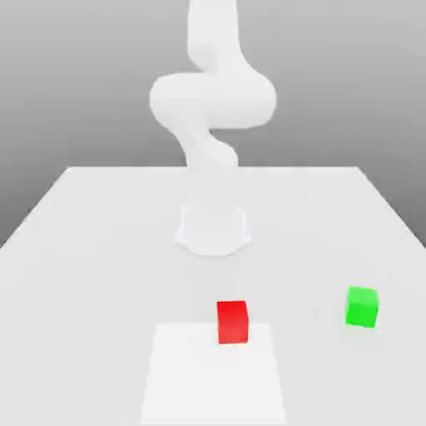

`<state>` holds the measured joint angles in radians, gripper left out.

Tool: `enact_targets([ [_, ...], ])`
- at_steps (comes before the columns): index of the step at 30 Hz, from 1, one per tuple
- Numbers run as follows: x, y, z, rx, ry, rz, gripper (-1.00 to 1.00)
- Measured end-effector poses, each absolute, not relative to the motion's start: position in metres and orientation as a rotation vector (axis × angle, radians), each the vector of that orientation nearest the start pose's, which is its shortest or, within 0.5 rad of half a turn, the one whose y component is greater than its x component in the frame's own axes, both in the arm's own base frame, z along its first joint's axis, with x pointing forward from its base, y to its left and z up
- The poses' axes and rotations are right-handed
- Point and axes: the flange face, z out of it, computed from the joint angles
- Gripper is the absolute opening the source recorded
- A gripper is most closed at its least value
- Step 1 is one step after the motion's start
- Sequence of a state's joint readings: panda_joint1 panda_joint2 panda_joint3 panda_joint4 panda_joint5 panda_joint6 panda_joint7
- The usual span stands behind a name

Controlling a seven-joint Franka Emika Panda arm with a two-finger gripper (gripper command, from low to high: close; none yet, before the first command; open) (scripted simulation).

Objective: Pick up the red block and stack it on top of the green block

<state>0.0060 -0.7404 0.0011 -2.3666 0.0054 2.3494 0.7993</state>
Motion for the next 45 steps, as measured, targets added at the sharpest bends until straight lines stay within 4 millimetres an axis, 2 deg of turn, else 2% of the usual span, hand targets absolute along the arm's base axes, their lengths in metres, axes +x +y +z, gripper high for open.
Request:
enact_targets([
  [4, 0.406, 0.01, 0.562, -2.594, 1.071, -0.756, 0.0],
  [7, 0.414, 0.016, 0.487, -2.667, 1.086, -0.618, 0.0],
  [9, 0.412, 0.02, 0.436, -2.716, 1.095, -0.522, 0.0],
  [12, 0.397, 0.025, 0.361, -2.789, 1.108, -0.366, 0.0],
  [18, 0.338, 0.032, 0.209, -2.919, 1.123, -0.041, 0.0],
  [21, 0.33, 0.033, 0.172, -2.932, 1.123, -0.005, 0.0],
  [23, 0.328, 0.033, 0.154, -2.933, 1.123, -0.001, 0.0],
  [24, 0.327, 0.033, 0.147, -2.933, 1.123, 0.0, -1.0],
  [31, 0.327, 0.033, 0.146, -2.934, 1.123, 0.0, -1.0],
  [39, 0.327, 0.034, 0.204, -2.937, 1.116, -0.001, -1.0],
  [41, 0.329, 0.06, 0.212, -3.0, 0.936, -0.002, -1.0],
  [45, 0.325, 0.134, 0.225, -3.116, 0.423, -0.004, -1.0],
])
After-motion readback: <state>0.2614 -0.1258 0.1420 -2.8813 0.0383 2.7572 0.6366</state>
